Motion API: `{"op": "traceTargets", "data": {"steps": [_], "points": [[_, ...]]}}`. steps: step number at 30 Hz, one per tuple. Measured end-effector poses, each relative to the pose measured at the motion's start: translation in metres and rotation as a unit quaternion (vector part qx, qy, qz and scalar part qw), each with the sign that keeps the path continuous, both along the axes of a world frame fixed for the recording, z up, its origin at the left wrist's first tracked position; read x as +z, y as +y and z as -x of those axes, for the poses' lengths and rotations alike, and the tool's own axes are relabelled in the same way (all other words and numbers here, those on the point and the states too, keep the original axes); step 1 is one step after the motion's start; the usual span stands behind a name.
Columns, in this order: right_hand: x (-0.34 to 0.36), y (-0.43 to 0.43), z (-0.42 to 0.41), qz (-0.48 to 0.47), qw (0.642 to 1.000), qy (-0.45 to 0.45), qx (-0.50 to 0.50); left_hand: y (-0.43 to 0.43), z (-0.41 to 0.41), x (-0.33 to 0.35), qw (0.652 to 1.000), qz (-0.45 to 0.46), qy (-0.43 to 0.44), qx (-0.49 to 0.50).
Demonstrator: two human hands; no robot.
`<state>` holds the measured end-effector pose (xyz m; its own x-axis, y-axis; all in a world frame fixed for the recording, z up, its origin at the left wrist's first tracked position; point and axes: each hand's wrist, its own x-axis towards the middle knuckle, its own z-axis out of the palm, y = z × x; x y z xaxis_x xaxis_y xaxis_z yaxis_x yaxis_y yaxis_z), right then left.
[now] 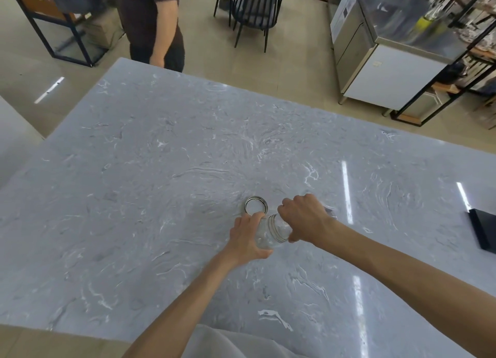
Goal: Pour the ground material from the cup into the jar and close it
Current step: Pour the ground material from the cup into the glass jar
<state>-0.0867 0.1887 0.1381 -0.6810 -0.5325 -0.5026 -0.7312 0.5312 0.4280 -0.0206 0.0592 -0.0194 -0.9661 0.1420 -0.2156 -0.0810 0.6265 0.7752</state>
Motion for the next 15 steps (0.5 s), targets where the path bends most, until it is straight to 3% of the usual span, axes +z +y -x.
{"op": "traceTargets", "data": {"steps": [5, 15], "points": [[0.0015, -0.009, 0.0054, -0.043, 0.999, 0.0, 0.025, 0.0035, 0.0021, 0.0038, 1.0, 0.015, -0.021, 0.008], [0.004, -0.0065, 0.0096, -0.031, 0.999, -0.004, 0.006, 0.0061, 0.0027, 0.0086, 0.997, 0.062, -0.047, 0.007]]}}
